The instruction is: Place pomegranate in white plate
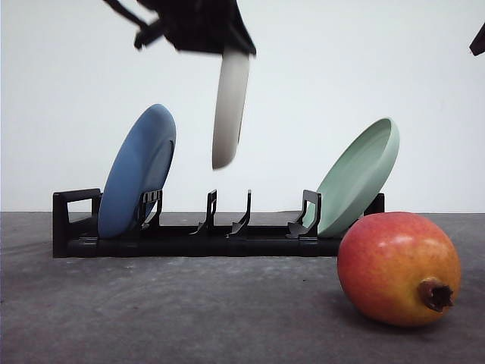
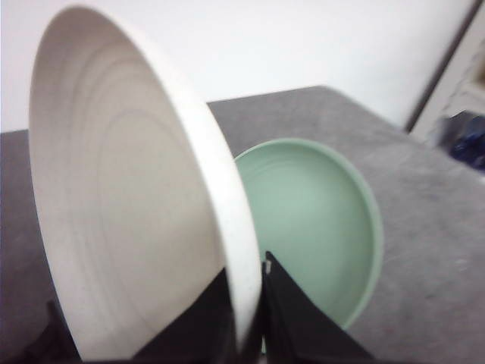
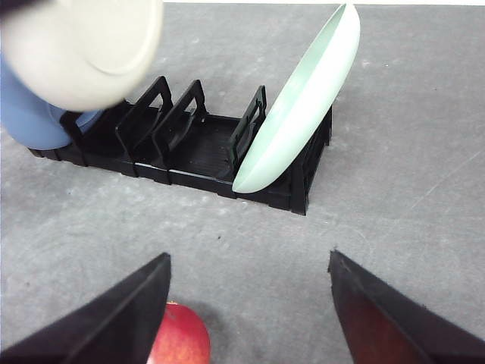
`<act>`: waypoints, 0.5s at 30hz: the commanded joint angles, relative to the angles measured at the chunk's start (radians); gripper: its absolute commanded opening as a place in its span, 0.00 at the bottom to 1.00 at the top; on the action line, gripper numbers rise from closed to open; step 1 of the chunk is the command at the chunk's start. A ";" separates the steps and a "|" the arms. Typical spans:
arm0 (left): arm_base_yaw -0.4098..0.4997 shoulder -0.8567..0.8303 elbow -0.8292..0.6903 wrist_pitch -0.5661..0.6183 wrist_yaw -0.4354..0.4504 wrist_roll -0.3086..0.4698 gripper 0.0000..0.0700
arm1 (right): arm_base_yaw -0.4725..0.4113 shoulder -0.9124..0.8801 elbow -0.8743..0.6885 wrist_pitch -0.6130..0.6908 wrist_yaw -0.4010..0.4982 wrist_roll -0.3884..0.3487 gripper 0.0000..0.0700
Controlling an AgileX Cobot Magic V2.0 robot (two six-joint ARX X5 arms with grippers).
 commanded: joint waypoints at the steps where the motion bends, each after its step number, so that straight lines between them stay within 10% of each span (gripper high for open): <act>1: -0.016 -0.027 0.025 -0.006 0.006 -0.022 0.01 | 0.005 0.003 0.014 0.010 0.000 0.003 0.60; 15: -0.218 -0.395 -0.221 -0.083 -0.165 -0.021 0.01 | 0.005 0.003 0.014 0.009 0.000 0.003 0.60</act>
